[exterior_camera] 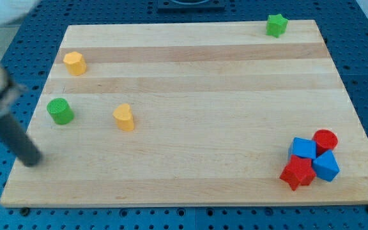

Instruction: Move the green circle diagonally bottom right to the yellow hexagon

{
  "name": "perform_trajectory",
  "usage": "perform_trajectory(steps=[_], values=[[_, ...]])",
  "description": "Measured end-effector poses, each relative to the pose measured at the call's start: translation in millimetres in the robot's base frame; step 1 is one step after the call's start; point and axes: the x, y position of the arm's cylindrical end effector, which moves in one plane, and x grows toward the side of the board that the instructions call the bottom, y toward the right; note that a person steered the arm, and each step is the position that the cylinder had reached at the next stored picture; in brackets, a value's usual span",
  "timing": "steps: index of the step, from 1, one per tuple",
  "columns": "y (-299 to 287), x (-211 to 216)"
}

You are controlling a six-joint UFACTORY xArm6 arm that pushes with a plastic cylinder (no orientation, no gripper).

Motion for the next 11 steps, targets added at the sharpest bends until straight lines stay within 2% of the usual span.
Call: perform_trajectory(steps=[1,4,6,7,8,9,10,11], values=[[-2,-21],[152,-122],[62,-97],[13,-107],[33,-160],[146,-159],[125,-151],[66,-158]])
